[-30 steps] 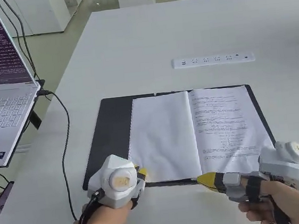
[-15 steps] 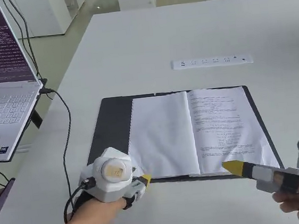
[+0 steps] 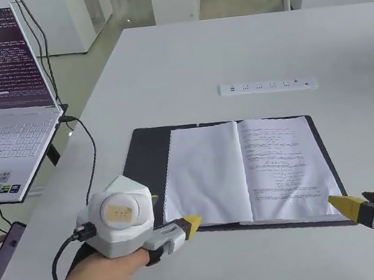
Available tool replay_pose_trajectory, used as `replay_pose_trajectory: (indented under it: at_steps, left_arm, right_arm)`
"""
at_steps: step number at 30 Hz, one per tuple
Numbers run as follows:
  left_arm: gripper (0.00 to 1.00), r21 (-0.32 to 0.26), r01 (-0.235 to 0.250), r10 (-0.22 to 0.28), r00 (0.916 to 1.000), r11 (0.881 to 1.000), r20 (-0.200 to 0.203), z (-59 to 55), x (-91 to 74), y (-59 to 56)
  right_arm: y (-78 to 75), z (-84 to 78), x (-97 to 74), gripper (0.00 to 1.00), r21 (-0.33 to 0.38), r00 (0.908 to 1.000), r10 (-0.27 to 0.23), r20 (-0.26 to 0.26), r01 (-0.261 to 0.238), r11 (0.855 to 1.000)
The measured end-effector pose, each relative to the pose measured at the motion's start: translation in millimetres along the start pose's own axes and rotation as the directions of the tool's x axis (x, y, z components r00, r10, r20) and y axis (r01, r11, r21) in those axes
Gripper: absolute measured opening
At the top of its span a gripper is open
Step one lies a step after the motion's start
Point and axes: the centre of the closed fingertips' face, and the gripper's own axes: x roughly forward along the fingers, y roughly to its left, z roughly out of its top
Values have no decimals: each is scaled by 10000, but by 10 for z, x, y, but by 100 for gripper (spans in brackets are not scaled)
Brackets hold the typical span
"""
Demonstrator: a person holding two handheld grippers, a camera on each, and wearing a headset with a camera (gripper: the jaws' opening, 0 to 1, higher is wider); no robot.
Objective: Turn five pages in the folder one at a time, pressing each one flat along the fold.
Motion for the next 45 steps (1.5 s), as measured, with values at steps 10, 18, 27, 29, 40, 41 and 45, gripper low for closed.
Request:
replay_pose_trajectory:
  at_steps: [10, 18, 27, 29, 40, 41, 45]
  left_arm:
    - [65, -125, -78, 83, 9989, 9999, 457, 158, -235, 0]
    - [66, -484, -173, 206, 9975, 9987, 682, 251, -292, 62]
    - [66, -584, 43, -1, 9974, 9983, 722, 303, -206, -29]
    - [66, -512, 106, -70, 9975, 9986, 699, 302, -152, -72]
    - [65, 268, 904, -906, 9959, 9955, 64, 193, 345, -454]
    - [65, 286, 944, -945, 9955, 9951, 11, 189, 379, -485]
    - [64, 492, 1177, -1172, 9930, 9918, -114, 162, 592, -631]
  right_arm:
    - [-136, 126, -180, 53, 622, 9946, -377, 964, 318, 9976]
    - [-199, 230, -200, 51, 658, 9915, -484, 1208, 406, 9970]
    - [-282, 211, -180, 51, 682, 9917, -537, 1171, 459, 9966]
    - [-314, 183, -172, 50, 707, 9923, -584, 1092, 509, 9962]
    - [-449, -10, -101, 49, 816, 9958, -665, 630, 612, 9948]
    - [-451, -22, -93, 49, 826, 9960, -648, 609, 597, 9948]
    - [-457, -97, -47, 49, 916, 9973, -587, 442, 544, 9943]
